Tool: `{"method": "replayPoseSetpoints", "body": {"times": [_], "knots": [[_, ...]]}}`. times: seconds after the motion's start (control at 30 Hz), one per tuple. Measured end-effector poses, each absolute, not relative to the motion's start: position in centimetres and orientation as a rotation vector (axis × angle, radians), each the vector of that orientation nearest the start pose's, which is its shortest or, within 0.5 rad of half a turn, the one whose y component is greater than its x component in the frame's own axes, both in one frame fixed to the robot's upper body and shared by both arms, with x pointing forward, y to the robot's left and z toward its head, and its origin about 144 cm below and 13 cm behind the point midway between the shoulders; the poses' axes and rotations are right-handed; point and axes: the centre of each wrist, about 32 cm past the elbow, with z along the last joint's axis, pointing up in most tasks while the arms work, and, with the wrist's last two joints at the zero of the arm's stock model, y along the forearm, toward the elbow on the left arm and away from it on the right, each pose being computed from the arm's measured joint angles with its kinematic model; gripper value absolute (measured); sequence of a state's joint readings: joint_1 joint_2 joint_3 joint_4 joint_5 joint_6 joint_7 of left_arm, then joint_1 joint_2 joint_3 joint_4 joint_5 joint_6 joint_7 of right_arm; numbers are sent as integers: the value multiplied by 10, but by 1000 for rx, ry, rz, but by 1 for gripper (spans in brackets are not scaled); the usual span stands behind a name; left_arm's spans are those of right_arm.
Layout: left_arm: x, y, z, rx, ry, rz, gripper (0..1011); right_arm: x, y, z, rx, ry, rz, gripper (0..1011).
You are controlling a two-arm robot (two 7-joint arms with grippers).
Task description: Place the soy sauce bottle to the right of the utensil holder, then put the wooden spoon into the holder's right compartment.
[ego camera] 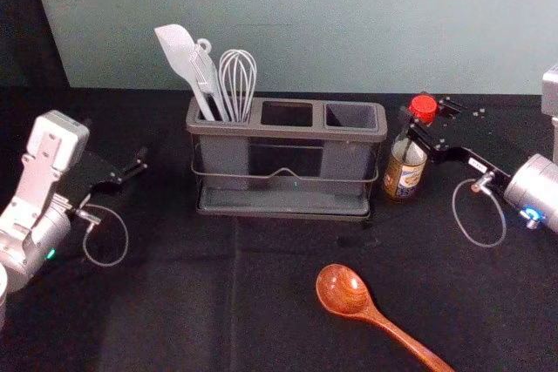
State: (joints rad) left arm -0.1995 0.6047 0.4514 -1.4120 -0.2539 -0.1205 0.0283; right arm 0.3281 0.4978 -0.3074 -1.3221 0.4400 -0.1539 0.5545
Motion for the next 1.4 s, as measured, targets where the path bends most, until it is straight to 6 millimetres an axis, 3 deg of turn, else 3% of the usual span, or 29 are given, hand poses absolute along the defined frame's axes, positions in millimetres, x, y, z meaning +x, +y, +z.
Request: {"method": "replayPoseSetpoints", "body": {"times": [1.2, 1.4], "knots": [[489, 310, 1140, 304, -285, 1248, 1005, 546, -320, 1172, -34, -149, -862, 390], [489, 310, 1140, 304, -285, 1248, 1005, 546, -320, 1172, -37, -147, -861, 547]]}}
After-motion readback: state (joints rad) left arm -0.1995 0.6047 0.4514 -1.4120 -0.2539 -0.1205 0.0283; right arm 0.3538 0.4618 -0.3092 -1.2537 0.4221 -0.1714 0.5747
